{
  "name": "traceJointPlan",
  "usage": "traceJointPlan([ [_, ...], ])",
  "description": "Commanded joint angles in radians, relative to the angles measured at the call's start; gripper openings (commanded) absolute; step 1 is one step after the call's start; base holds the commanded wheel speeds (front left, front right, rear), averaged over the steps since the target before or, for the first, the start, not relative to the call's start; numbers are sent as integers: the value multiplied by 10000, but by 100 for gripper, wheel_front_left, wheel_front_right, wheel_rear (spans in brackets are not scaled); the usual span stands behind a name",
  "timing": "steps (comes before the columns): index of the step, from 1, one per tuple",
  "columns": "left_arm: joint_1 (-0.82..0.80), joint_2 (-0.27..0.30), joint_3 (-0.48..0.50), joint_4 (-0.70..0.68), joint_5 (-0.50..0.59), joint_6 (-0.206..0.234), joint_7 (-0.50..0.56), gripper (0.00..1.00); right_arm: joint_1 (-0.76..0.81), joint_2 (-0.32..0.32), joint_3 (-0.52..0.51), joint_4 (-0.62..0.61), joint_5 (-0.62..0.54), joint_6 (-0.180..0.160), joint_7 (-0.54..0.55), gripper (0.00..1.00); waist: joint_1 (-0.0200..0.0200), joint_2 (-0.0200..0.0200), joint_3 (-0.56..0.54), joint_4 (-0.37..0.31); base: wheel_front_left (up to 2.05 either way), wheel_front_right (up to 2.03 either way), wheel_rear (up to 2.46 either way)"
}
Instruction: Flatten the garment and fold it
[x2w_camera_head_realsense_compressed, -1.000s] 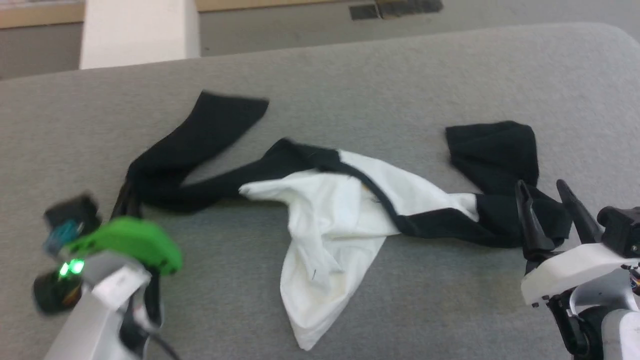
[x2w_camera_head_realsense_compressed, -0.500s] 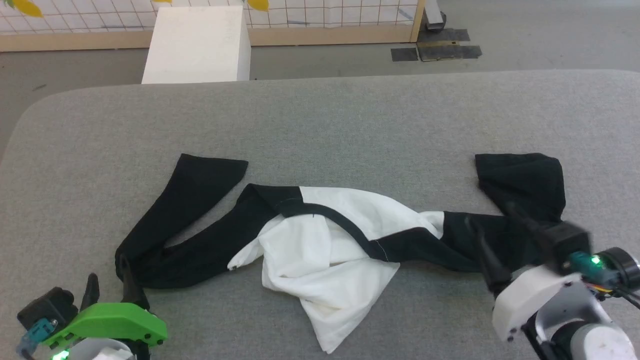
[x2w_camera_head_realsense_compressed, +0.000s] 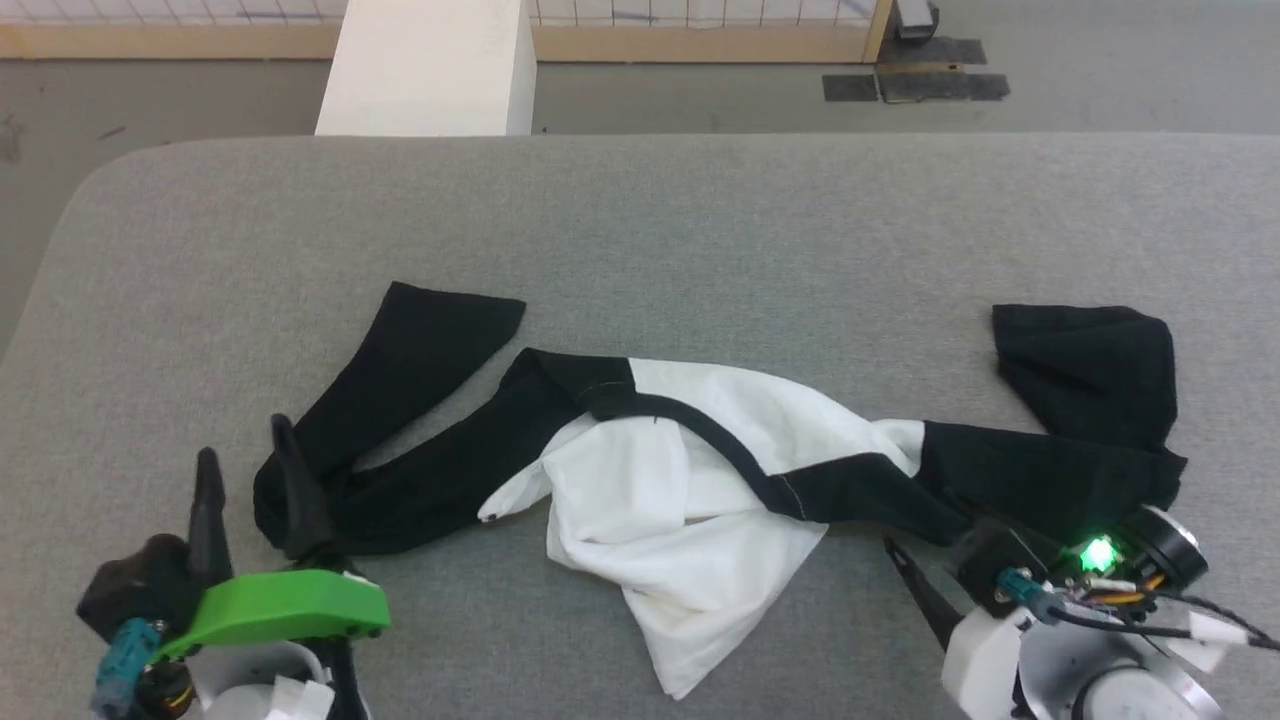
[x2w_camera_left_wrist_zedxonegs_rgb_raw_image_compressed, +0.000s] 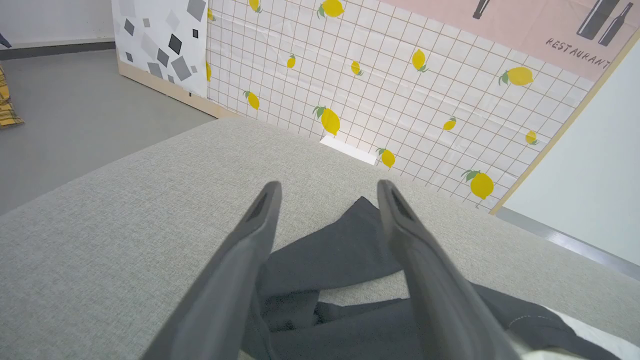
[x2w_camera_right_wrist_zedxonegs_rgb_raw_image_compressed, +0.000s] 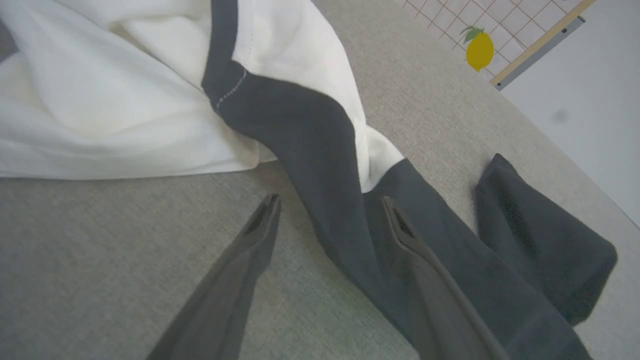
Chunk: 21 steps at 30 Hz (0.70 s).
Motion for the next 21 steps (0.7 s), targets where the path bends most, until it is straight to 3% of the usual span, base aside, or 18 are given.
traceJointPlan([
  [1, -203, -138, 103, 63, 161, -195, -43, 100, -287, 52, 82, 258, -178, -17, -104, 100, 0, 69, 141, 113, 0, 0, 0],
  [6, -391, -500, 335, 326, 538, -668, -44, 100, -848, 179, 258, 999, -408, -17, -444, 100, 0, 69, 351, 242, 0, 0, 0],
  [7, -490, -613, 502, 423, 684, -841, -44, 100, -1101, 386, 55, 1109, -199, -17, -788, 49, 0, 69, 421, 301, 0, 0, 0],
  [8, -499, -627, 532, 450, 698, -860, -44, 100, -1133, 416, -10, 1070, -183, -17, -833, 38, 0, 69, 429, 308, 0, 0, 0],
  [9, -510, -637, 557, 472, 705, -880, -44, 100, -1156, 445, -66, 1021, -151, -17, -873, 16, 0, 69, 435, 312, 0, 0, 0],
  [10, -522, -647, 585, 495, 706, -903, -44, 100, -1179, 460, -118, 970, -99, -17, -889, 0, 0, 69, 439, 317, 0, 0, 0],
  [16, -600, -666, 541, 636, 577, -941, -45, 100, -1488, 476, -551, 885, 441, -17, -699, 0, 0, 69, 458, 386, 0, 0, 0],
  [21, -713, -668, 331, 702, 463, -890, -45, 100, -2599, 625, -1123, 840, 1708, -17, -310, 0, 0, 69, 665, 447, 0, 0, 0],
])
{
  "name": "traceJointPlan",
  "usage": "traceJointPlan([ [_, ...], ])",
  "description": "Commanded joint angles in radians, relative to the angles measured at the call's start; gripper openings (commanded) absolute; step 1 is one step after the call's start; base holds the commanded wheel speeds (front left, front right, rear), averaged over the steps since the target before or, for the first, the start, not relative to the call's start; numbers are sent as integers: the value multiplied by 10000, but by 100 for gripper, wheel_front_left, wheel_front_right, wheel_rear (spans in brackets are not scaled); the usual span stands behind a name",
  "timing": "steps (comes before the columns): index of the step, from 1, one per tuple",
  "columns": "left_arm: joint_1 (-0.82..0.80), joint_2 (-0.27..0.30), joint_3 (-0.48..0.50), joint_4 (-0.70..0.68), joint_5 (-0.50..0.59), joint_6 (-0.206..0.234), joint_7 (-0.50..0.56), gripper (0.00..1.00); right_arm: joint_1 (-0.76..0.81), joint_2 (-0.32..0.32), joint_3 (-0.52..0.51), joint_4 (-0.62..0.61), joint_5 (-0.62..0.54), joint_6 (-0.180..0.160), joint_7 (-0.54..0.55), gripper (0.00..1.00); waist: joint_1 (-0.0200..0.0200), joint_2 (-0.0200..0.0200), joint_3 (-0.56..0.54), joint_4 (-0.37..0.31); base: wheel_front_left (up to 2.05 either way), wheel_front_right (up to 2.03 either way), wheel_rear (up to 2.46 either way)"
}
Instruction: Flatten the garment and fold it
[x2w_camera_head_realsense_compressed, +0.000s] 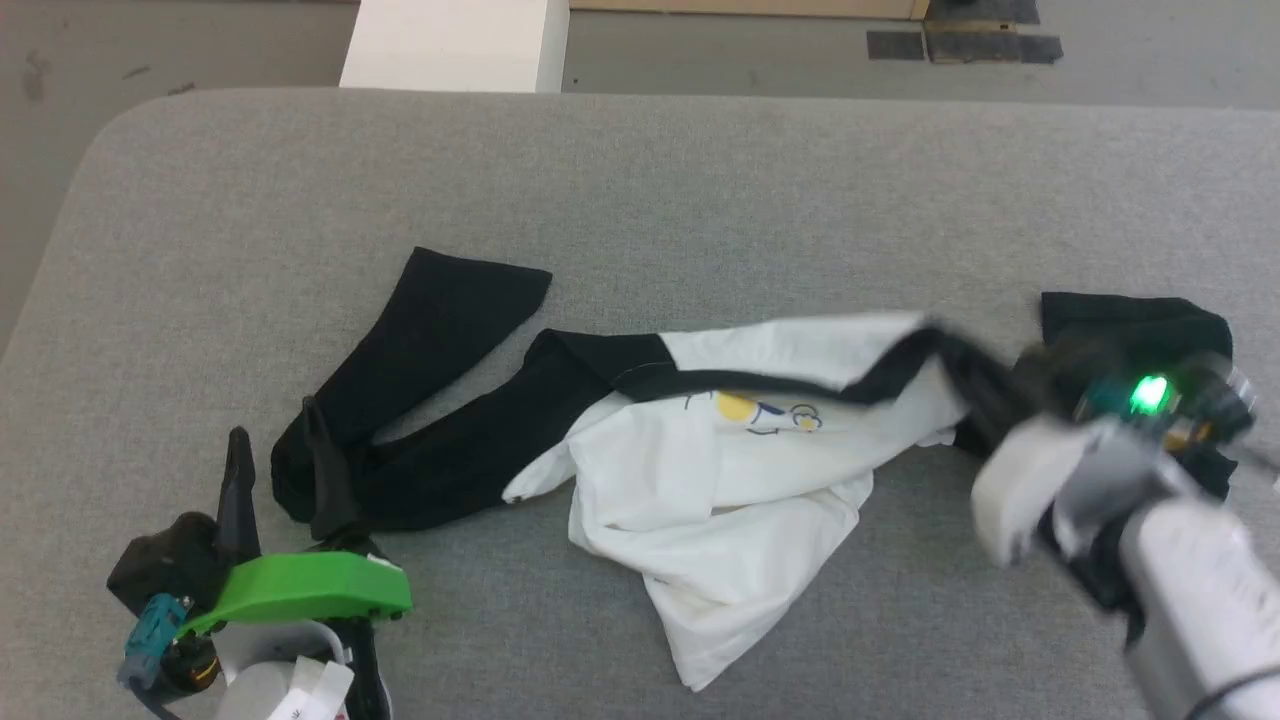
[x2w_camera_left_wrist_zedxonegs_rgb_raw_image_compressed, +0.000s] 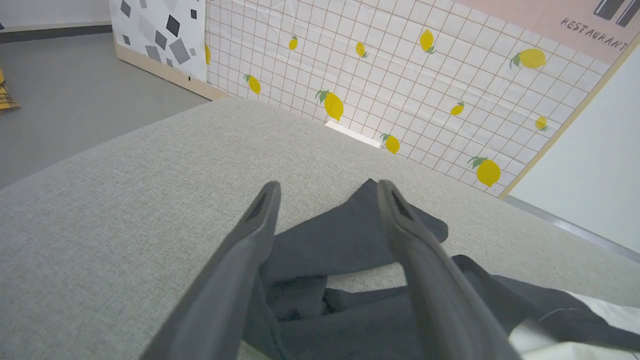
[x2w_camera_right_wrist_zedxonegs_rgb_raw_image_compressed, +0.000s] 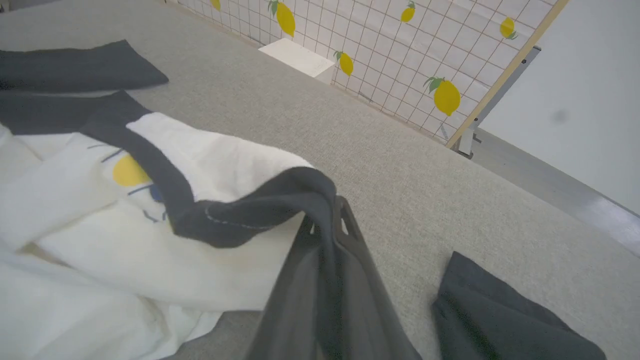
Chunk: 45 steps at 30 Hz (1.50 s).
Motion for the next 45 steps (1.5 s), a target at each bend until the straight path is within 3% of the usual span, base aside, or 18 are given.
traceJointPlan([
  [1, -234, -39, -69, -27, -78, 25, -43, 100, -595, 24, -193, 91, 337, -17, 179, 0, 0, 69, 174, 36, 0, 0, 0],
  [11, -1272, -40, -920, -82, -353, 113, -43, 100, -4581, -131, -1898, 3774, 1444, -17, 1575, 0, 0, 69, 1586, 1069, 0, 0, 0],
  [12, -1366, -40, -1037, -111, -408, 153, -43, 100, -4969, -67, -2309, 4259, 1412, -17, 1551, 39, 0, 69, 1745, 1209, 0, 0, 0],
  [13, -1424, -40, -1145, -146, -448, 194, -43, 100, -5227, -75, -2567, 4652, 1274, -17, 1565, 60, 0, 69, 1862, 1324, 0, 0, 0],
  [14, -1483, -40, -1246, -176, -482, 246, -43, 100, -5506, -89, -2820, 5127, 1054, -17, 1587, 100, 0, 69, 1961, 1430, 0, 0, 0],
  [20, -1580, -41, -1446, -251, -613, 419, -43, 100, -6297, -22, -3620, 6687, 174, -17, 803, 100, 0, 69, 2097, 1639, 0, 0, 0],
  [26, -1350, -41, -1216, -145, -403, 357, -43, 100, -5571, -11, -3330, 6425, 88, -17, -575, 100, 0, 69, 1410, 1090, 0, 0, 0],
  [31, -1086, -41, -1080, 46, -164, 176, -43, 100, -3967, 224, -2999, 5184, 286, -17, -2053, 100, 0, 69, 539, 421, 0, 0, 0],
  [35, -782, -41, -934, 185, -71, 14, -43, 100, -2068, 671, -2783, 3677, 235, -17, -2596, 100, 0, 69, -84, -179, 0, 0, 0],
  [40, -466, -41, -879, 295, -97, -124, -43, 100, 368, 1522, -3489, 1841, -322, -17, -2162, 100, 0, 69, -563, -770, 0, 0, 0],
  [45, -377, -41, -858, 322, -115, -187, -43, 100, 1640, 2266, -4447, 662, -1035, -17, -1402, 100, 0, 69, -670, -1060, 0, 0, 0],
])
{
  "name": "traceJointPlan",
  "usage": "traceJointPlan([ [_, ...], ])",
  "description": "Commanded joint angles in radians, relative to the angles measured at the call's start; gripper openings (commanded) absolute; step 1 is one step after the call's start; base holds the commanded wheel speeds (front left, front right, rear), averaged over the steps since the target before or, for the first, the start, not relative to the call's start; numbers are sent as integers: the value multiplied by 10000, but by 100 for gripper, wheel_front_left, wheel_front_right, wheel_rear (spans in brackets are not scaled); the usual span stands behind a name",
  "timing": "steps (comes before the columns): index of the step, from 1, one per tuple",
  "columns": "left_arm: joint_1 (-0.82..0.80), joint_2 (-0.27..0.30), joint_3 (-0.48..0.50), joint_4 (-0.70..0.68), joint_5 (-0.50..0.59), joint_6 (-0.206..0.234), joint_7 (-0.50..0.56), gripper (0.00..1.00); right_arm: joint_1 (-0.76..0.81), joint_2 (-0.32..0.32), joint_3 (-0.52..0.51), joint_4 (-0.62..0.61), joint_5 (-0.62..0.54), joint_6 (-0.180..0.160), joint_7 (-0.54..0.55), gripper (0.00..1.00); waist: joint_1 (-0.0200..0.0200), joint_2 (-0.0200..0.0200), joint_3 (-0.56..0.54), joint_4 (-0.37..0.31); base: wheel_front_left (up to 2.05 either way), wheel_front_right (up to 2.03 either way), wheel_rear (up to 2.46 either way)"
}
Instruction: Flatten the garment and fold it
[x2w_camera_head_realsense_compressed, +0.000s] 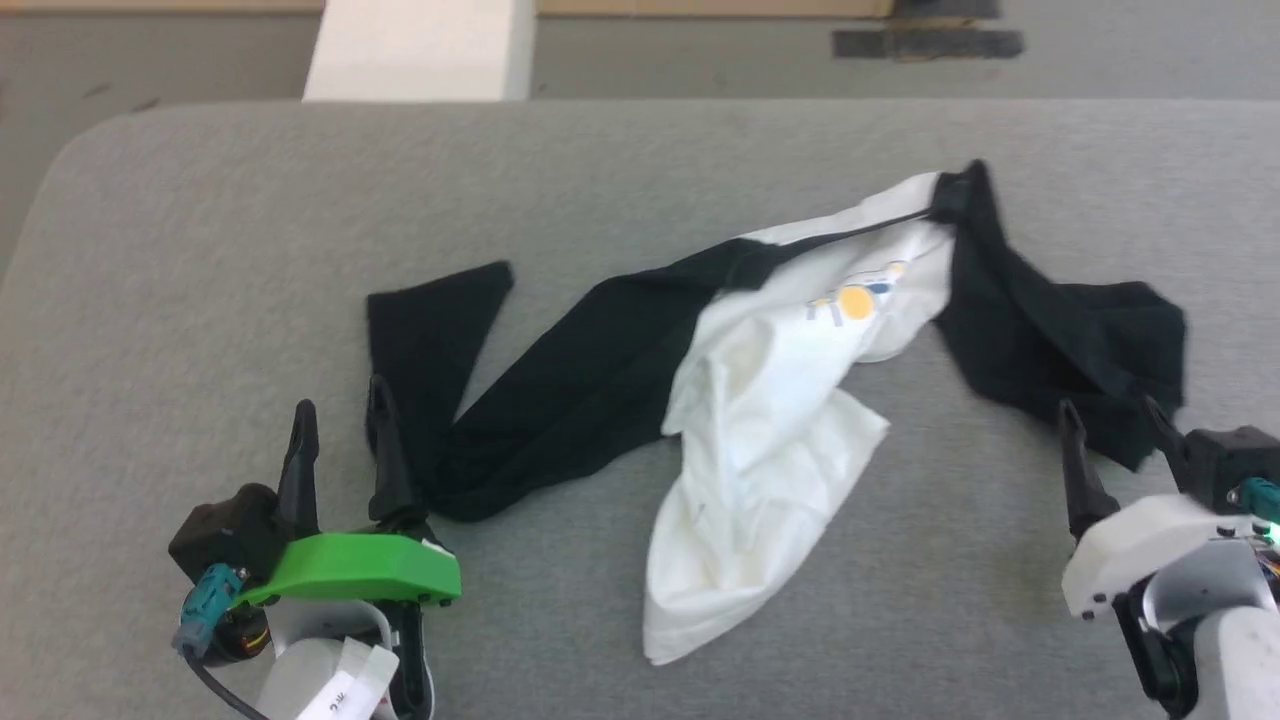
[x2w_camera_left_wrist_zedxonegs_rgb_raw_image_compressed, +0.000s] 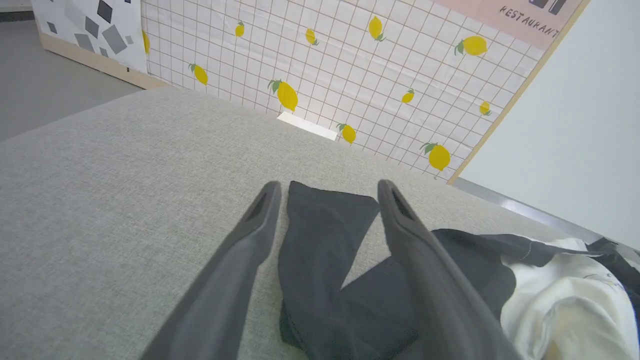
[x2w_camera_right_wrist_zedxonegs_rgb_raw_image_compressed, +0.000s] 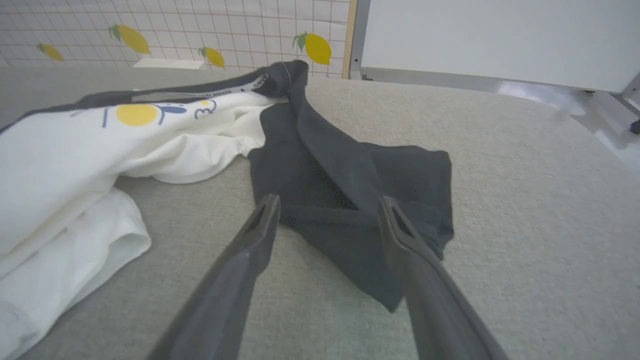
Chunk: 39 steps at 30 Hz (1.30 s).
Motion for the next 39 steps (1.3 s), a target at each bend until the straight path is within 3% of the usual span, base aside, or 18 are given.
traceJointPlan([
  [1, 60, -16, 11, 9, -4, -44, -38, 100, 102, 74, -64, -226, -179, -17, 147, 100, 0, 69, -590, -652, 0, 0, 0],
  [8, -133, -16, -98, -13, 0, -50, -38, 100, -164, -320, 813, -413, -555, -17, 1365, 100, 0, 69, -236, -528, 0, 0, 0],
  [19, -445, -16, -229, -71, -110, 68, -38, 100, -1901, -1844, 2518, 1621, -98, -17, 3302, 100, 0, 69, 510, -46, 0, 0, 0],
  [21, -478, -16, -250, -66, -130, 80, -38, 100, -2049, -1997, 2615, 2094, 48, -17, 3925, 31, 0, 69, 559, 0, 0, 0, 0],
  [22, -486, -16, -256, -60, -139, 92, -38, 100, -2124, -2050, 2531, 2257, 91, -17, 4190, 9, 0, 69, 575, 13, 0, 0, 0],
  [23, -493, -16, -262, -51, -152, 101, -38, 100, -2154, -2108, 2511, 2317, 97, -17, 4345, 0, 0, 69, 575, 28, 0, 0, 0],
  [29, -378, -16, -195, 1, -259, 150, -38, 100, -1602, -2456, 1877, 1481, 279, -17, 5019, 0, 0, 69, 307, -49, 0, 0, 0],
  [34, -180, -16, -136, 49, -325, 124, -38, 100, -209, -2763, 635, -673, 313, -17, 6041, 0, 0, 69, -71, -275, 0, 0, 0],
  [39, -93, -16, -115, 87, -376, 64, -38, 100, 1510, -2657, -1022, -2782, 210, -17, 7493, 0, 0, 69, -288, -415, 0, 0, 0],
])
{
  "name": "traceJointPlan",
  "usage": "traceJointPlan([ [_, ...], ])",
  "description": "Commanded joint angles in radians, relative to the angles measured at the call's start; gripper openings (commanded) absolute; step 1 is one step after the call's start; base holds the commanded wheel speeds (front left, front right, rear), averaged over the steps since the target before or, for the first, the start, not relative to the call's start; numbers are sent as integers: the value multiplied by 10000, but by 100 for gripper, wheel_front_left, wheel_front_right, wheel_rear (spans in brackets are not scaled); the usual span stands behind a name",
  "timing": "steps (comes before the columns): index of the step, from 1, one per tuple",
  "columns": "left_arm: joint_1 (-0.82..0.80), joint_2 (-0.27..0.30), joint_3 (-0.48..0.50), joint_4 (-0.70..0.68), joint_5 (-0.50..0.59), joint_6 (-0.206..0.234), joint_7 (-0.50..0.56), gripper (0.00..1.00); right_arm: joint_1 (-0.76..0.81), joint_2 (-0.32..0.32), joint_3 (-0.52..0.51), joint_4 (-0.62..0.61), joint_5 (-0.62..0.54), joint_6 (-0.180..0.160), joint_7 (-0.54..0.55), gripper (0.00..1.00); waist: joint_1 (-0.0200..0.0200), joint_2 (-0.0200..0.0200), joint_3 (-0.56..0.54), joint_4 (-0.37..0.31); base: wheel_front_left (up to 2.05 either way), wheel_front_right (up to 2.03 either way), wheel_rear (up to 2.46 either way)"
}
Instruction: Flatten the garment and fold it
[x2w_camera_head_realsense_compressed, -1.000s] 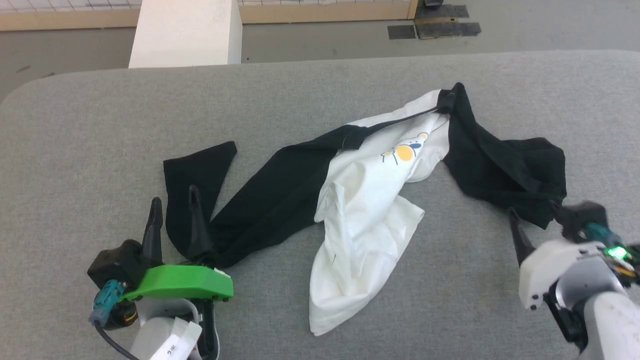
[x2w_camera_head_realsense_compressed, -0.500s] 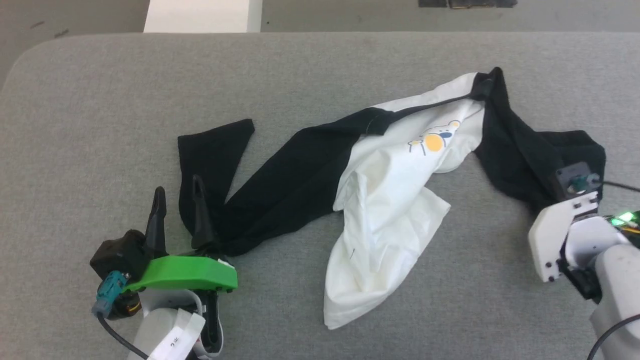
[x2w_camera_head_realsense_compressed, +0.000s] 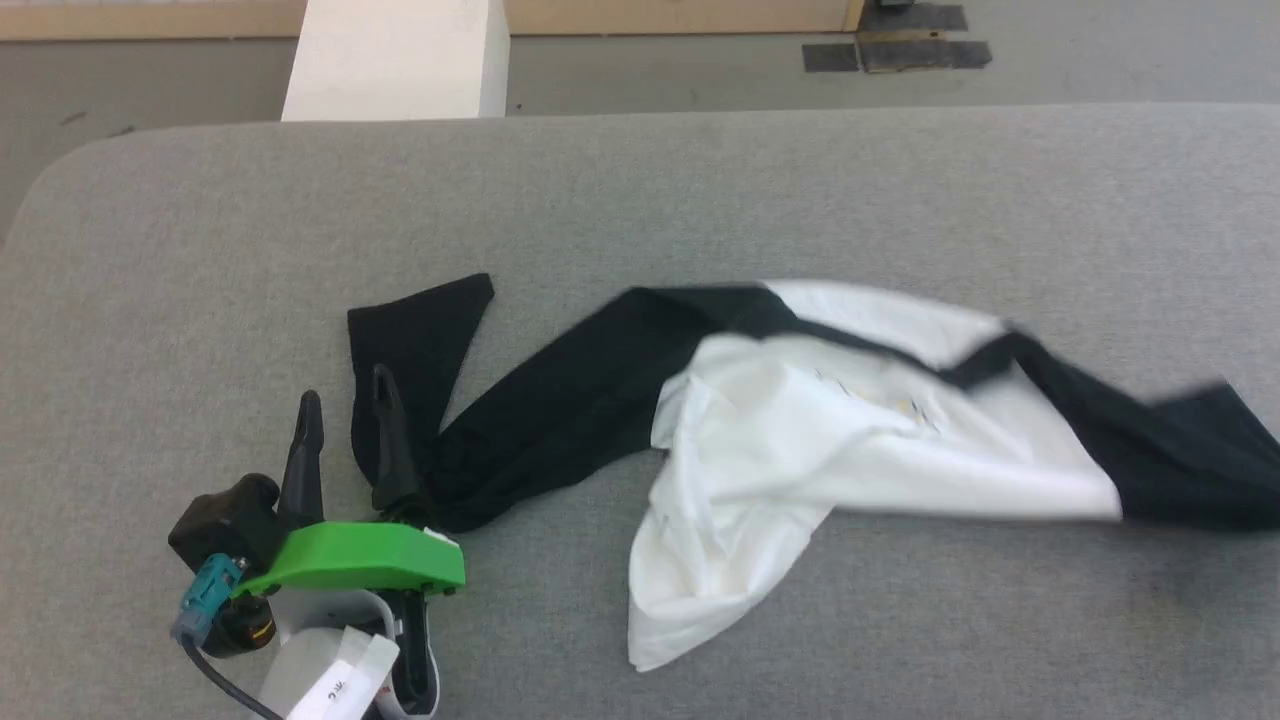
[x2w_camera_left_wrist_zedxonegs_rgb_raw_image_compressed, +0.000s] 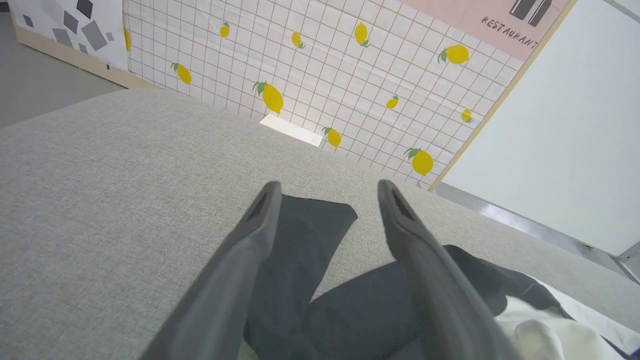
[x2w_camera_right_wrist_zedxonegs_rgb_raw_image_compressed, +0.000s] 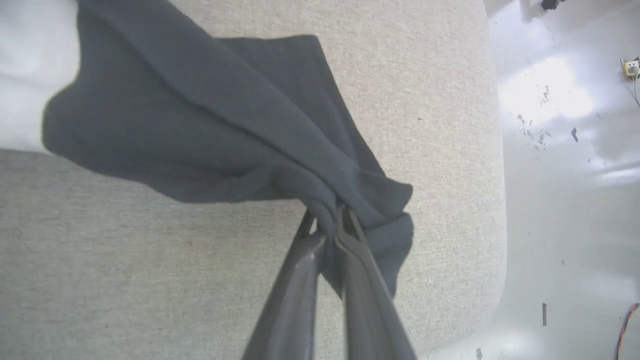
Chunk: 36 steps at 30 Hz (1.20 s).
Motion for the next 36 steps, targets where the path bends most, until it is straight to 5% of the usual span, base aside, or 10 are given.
traceJointPlan([
  [1, 114, -13, 13, 37, -34, -47, -38, 100, 488, 125, -345, -343, -62, -19, 347, 0, 0, 69, -134, -126, 0, 0, 0],
  [4, 131, -13, 17, 67, -48, -81, -38, 100, 1221, 381, -840, -671, 24, -19, 628, 0, 0, 69, -172, -151, 0, 0, 0],
  [5, 133, -13, 18, 84, -53, -96, -38, 100, 1405, 525, -826, -633, 129, -19, 580, 32, 0, 69, -181, -158, 0, 0, 0],
  [6, 138, -13, 12, 106, -57, -106, -38, 100, 1526, 624, -750, -560, 195, -19, 504, 76, 0, 69, -192, -161, 0, 0, 0],
  [7, 146, -13, 6, 134, -59, -115, -38, 100, 1627, 764, -661, -473, 273, -19, 395, 100, 0, 69, -211, -164, 0, 0, 0],
  [15, 236, -13, -31, 259, 129, -235, -38, 100, 1701, 2113, 427, -856, 1339, -19, -1268, 100, 0, 69, -553, -154, 0, 0, 0],
  [24, -626, 75, -932, 909, 1100, -717, 71, 100, 1372, 2429, 1131, -1797, 1110, -19, -4097, 100, 0, 69, -622, -412, 0, 0, 0],
  [36, -4691, 274, -3026, 4870, 2539, -1589, 3800, 100, 344, 2615, 1717, -794, 937, -19, -6122, 100, 0, 69, 231, -1114, 0, 0, 0],
])
